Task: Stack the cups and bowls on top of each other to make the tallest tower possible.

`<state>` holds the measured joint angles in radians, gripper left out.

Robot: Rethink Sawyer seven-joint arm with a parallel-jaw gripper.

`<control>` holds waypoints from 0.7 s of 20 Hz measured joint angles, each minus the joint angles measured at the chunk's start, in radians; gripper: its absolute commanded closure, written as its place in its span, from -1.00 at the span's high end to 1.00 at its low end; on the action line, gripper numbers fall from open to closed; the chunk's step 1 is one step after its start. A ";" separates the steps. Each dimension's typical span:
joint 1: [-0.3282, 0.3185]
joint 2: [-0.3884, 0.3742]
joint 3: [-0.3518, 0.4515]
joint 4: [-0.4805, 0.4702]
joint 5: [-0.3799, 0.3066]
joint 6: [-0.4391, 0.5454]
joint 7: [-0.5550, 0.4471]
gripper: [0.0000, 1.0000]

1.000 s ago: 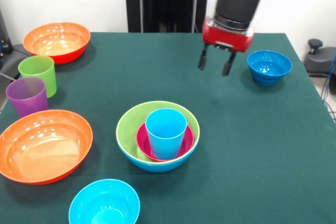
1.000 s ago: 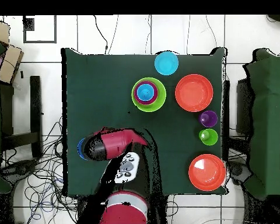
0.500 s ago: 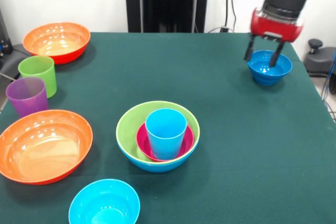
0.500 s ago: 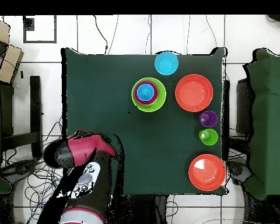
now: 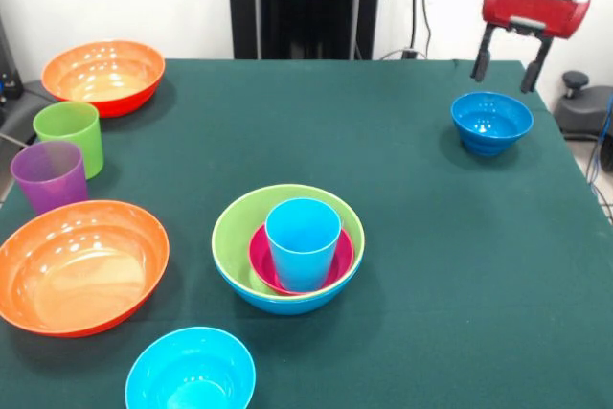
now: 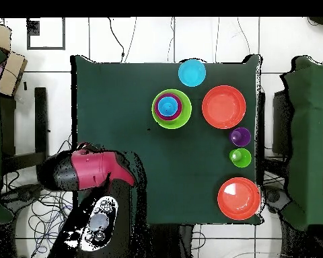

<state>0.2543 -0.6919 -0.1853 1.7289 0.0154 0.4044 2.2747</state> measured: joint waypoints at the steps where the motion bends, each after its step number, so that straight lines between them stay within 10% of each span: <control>1: -0.017 -0.007 0.005 0.001 0.001 0.000 0.000 1.00; 10: -0.216 -0.020 0.042 0.036 0.004 -0.009 0.000 1.00; 14: -0.200 0.022 0.016 0.036 0.004 -0.036 0.000 1.00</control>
<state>0.0541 -0.6696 -0.1696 1.7646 0.0191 0.3684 2.2747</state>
